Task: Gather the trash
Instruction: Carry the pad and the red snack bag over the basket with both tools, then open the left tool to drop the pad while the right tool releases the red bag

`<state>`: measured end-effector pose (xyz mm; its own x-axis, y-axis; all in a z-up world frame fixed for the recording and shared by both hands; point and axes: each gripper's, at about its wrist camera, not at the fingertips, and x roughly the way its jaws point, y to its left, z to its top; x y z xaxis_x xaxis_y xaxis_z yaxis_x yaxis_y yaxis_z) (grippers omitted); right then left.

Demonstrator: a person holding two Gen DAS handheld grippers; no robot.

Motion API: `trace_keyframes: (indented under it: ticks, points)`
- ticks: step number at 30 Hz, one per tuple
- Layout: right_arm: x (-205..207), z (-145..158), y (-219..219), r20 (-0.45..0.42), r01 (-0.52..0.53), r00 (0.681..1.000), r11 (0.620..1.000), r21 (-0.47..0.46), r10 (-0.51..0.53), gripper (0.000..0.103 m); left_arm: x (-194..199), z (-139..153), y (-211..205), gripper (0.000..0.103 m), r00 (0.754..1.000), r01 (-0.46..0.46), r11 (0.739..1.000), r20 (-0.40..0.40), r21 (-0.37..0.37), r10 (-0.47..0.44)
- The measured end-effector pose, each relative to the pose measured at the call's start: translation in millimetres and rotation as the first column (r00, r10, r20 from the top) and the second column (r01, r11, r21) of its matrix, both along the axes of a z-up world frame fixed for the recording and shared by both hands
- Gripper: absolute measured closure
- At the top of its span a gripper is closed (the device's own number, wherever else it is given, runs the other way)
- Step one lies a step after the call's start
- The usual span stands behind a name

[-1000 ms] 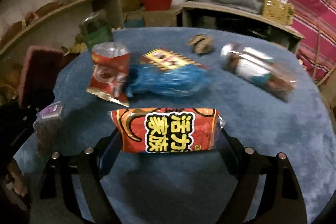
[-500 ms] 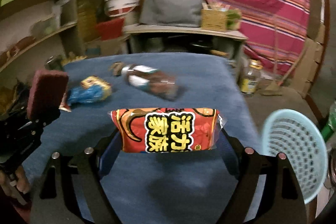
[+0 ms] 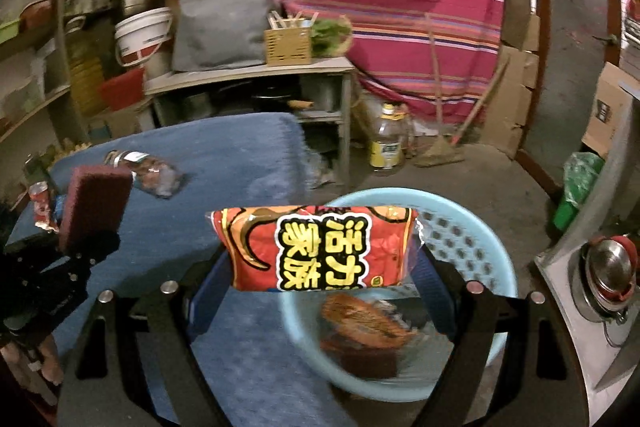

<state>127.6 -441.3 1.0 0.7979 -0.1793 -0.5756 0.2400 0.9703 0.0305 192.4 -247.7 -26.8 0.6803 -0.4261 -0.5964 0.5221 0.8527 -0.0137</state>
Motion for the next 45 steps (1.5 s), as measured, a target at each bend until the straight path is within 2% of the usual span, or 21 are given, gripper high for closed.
trace_keyframes:
  ticks: [5, 10, 16, 20, 27, 30, 32, 36, 41, 45]
  points:
    - [-13.9, -3.3, -39.0, -0.003, 0.048, 0.999, 0.999, 0.005, -0.048, 0.020, -9.7, -2.2, -44.4, 0.085, 0.999, 0.046, 0.999, 0.011, 0.018, -0.046]
    - [-20.6, -9.1, -74.8, -0.018, 0.105, 0.994, 0.994, 0.021, -0.105, 0.020, -10.2, 0.3, -81.9, 0.085, 0.996, 0.092, 0.996, 0.003, -0.001, -0.092]
    - [-20.7, -12.8, -97.7, -0.026, 0.132, 0.991, 0.991, 0.028, -0.132, 0.020, -8.0, -4.6, -126.9, 0.085, 0.987, 0.159, 0.987, -0.027, -0.013, -0.159]
    - [-21.7, -16.3, -109.5, -0.035, 0.145, 0.989, 0.989, 0.035, -0.144, 0.020, -7.7, -6.0, -152.3, 0.084, 0.981, 0.192, 0.981, -0.022, 0.007, -0.192]
    - [-24.1, -20.0, -126.5, -0.036, 0.168, 0.986, 0.984, 0.057, -0.166, 0.020, -4.0, -10.7, -174.4, 0.081, 0.970, 0.239, 0.971, -0.048, 0.024, -0.238]
    - [-23.8, -20.9, -129.9, -0.039, 0.171, 0.985, 0.983, 0.062, -0.169, 0.020, -3.6, -12.2, -173.2, 0.069, 0.970, 0.239, 0.971, -0.050, 0.025, -0.238]
    - [-23.2, -22.8, -130.0, -0.046, 0.173, 0.984, 0.983, 0.061, -0.171, 0.020, -4.6, -11.8, -171.3, 0.055, 0.971, 0.234, 0.972, -0.046, 0.023, -0.233]
    - [-21.0, -26.6, -128.5, -0.056, 0.172, 0.984, 0.983, 0.070, -0.169, 0.020, -5.5, -8.0, -161.6, 0.049, 0.977, 0.213, 0.977, -0.034, 0.012, -0.212]
    - [-14.6, -31.5, -122.8, -0.068, 0.165, 0.985, 0.984, 0.067, -0.161, 0.020, -3.3, 2.1, -137.6, 0.029, 0.990, 0.144, 0.989, 0.001, -0.004, -0.144]
    - [-4.8, -38.0, -113.7, -0.082, 0.155, 0.986, 0.985, 0.072, -0.149, 0.020, 0.4, 12.2, -111.6, 0.020, 0.996, 0.087, 0.996, 0.032, -0.012, -0.087]
